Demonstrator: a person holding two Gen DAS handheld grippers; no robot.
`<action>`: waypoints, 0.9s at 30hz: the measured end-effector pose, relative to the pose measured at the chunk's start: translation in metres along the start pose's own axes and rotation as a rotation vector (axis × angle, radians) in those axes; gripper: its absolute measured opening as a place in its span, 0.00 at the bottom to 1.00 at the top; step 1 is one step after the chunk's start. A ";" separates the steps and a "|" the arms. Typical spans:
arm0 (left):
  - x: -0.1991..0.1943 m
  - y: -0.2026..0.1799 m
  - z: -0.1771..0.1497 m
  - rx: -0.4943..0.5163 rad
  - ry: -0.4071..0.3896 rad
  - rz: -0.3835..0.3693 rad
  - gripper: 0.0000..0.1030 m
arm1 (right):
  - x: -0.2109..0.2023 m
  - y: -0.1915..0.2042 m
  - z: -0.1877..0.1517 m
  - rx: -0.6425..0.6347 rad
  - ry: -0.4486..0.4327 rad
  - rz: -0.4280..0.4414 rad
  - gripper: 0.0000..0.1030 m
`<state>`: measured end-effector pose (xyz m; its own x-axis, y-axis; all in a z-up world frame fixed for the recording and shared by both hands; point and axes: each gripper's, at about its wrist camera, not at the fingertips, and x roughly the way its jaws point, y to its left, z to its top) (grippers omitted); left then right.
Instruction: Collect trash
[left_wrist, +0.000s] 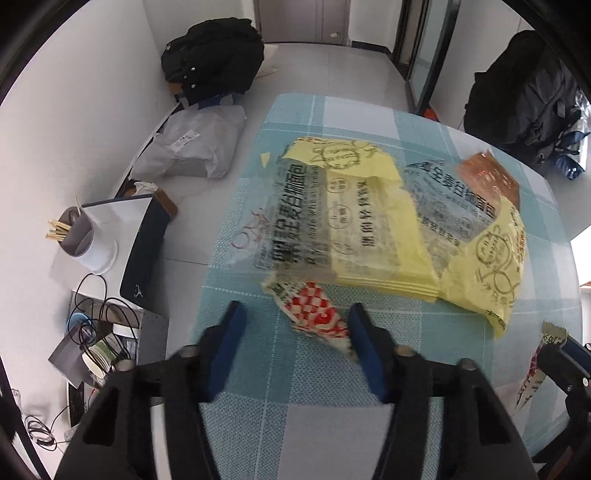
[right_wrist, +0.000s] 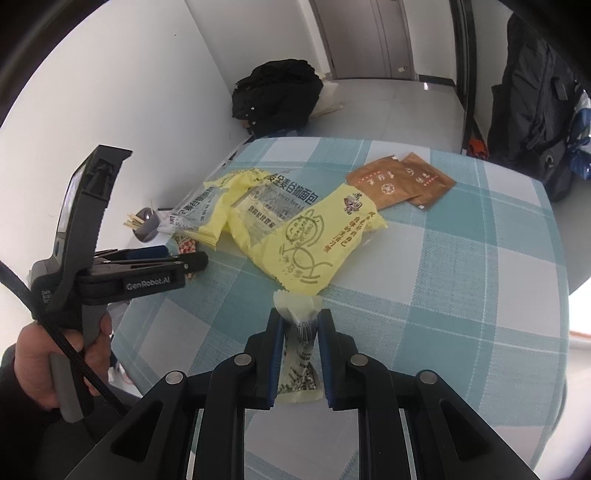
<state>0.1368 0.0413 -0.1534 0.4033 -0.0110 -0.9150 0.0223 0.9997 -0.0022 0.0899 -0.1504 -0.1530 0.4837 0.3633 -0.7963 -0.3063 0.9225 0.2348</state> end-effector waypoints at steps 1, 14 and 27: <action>-0.001 0.000 -0.001 0.003 -0.001 -0.002 0.33 | -0.002 0.000 -0.001 0.001 -0.003 0.000 0.17; -0.013 0.000 -0.024 -0.001 0.051 -0.086 0.23 | -0.024 -0.004 -0.009 0.010 -0.055 -0.012 0.17; -0.034 -0.041 -0.048 0.092 0.138 -0.203 0.23 | -0.043 -0.017 -0.019 0.033 -0.085 -0.021 0.17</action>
<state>0.0782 0.0014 -0.1415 0.2539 -0.2021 -0.9459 0.1752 0.9714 -0.1605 0.0589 -0.1847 -0.1330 0.5583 0.3518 -0.7514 -0.2684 0.9335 0.2377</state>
